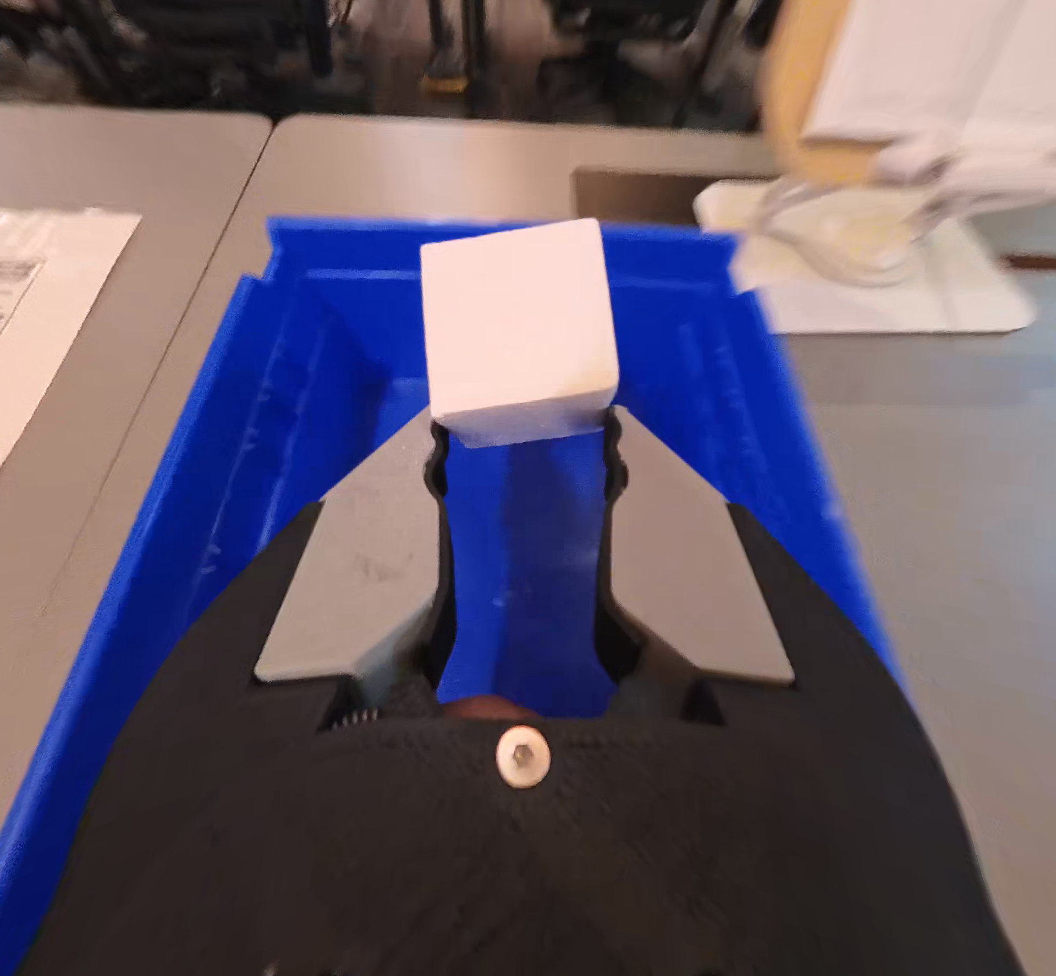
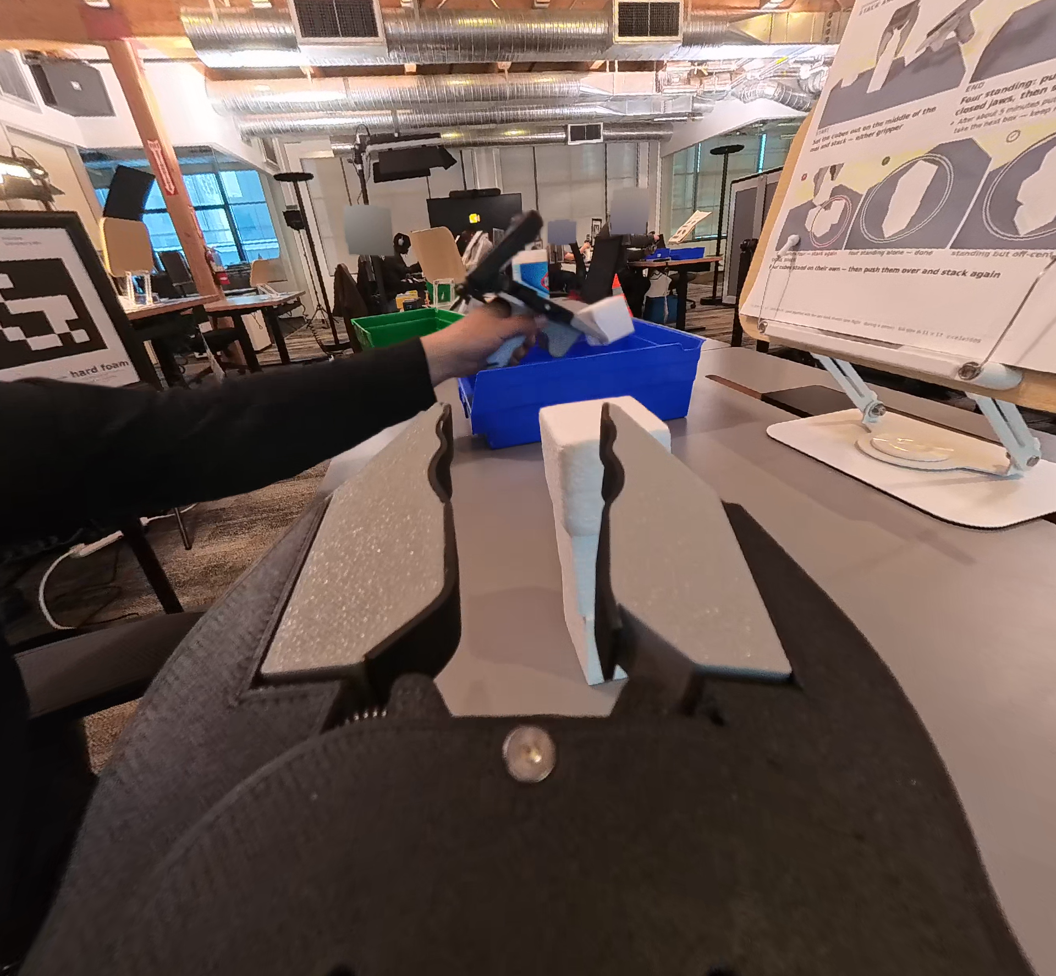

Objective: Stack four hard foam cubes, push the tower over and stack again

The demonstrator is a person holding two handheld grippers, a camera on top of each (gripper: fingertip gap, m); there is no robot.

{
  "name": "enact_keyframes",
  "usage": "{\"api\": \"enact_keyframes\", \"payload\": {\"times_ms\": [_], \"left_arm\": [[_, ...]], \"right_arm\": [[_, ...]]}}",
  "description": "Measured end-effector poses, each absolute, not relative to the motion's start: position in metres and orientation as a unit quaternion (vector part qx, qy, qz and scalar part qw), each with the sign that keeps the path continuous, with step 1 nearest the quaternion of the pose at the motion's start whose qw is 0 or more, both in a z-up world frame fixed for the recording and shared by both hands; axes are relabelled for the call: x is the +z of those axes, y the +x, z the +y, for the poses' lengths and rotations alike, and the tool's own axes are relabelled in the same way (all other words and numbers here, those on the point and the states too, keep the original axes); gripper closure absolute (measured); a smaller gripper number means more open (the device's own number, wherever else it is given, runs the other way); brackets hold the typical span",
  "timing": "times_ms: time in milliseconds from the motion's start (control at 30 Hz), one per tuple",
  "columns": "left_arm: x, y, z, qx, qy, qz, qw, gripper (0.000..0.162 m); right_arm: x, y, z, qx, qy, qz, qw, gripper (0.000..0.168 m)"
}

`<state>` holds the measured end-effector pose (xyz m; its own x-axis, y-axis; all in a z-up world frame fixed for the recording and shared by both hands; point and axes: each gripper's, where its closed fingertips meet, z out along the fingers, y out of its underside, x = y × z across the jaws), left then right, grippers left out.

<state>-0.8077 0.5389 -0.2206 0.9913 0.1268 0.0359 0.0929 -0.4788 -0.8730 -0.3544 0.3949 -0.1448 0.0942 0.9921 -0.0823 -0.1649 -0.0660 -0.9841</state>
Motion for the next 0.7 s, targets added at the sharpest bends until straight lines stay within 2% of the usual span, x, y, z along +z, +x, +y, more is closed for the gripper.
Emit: {"api": "enact_keyframes", "payload": {"times_ms": [200, 367, 500, 700], "left_arm": [[-0.116, -0.685, 0.499, -0.166, -0.771, 0.085, 0.609, 0.109], [-0.075, -0.549, 0.448, -0.321, -0.688, 0.236, 0.606, 0.109], [-0.07, -0.469, 0.412, -0.439, -0.613, 0.315, 0.576, 0.109], [-0.105, -0.414, 0.402, -0.504, -0.599, 0.343, 0.52, 0.109]], "right_arm": [[-0.141, -0.35, 0.396, 0.524, -0.494, -0.412, 0.558, 0.12], [-0.133, -0.34, 0.402, 0.523, -0.489, -0.398, 0.573, 0.12], [-0.128, -0.332, 0.408, 0.532, -0.486, -0.381, 0.579, 0.119], [-0.12, -0.323, 0.411, 0.58, -0.479, -0.35, 0.558, 0.116]]}}
